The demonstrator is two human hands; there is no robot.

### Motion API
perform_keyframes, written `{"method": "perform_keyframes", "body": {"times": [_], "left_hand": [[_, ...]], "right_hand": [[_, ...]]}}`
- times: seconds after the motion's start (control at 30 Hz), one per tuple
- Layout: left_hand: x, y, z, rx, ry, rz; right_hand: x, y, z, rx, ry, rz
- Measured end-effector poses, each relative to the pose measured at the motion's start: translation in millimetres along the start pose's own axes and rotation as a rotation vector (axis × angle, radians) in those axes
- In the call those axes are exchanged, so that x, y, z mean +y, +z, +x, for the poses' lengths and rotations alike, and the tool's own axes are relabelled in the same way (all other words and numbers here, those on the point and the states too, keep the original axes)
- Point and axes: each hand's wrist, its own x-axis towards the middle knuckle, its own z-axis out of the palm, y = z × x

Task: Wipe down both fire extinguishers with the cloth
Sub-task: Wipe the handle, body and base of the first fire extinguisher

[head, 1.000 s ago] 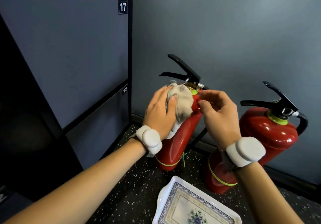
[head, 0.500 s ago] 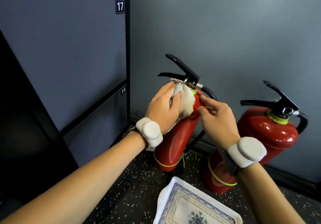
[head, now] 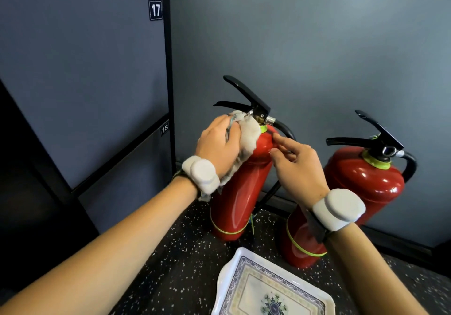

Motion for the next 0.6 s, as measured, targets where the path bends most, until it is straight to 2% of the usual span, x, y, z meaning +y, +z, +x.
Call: {"method": "perform_keyframes", "body": {"times": [0.13, 0.2, 0.27, 0.37, 0.5, 0.57, 0.6], "left_hand": [[4.4, 0.9, -28.9, 0.164, 0.207, 0.067], [11.9, 0.2, -35.7, 0.159, 0.22, 0.005], [21.0, -1.5, -35.2, 0.153, 0.167, -0.075], [32.1, -1.0, -34.3, 0.038, 0.177, -0.15], [31.9, -1.8, -30.0, -0.177, 0.246, -0.245], [27.4, -1.8, -26.7, -0.169, 0.223, -0.274], [25.2, -1.2, -25.9, -0.109, 0.201, -0.283]], "right_hand": [[-8.0, 2.9, -9.0, 0.0, -0.001, 0.01], [-9.8, 6.0, -17.8, -0.005, -0.022, -0.005], [-14.4, 7.1, -28.4, -0.031, -0.008, 0.087], [-21.9, 4.6, -41.7, -0.122, 0.062, 0.333], [-21.7, -6.2, -45.2, -0.053, 0.016, 0.399], [-17.9, -14.4, -40.7, 0.018, 0.009, 0.405], [-16.2, -19.9, -36.9, 0.071, -0.009, 0.391]]}}
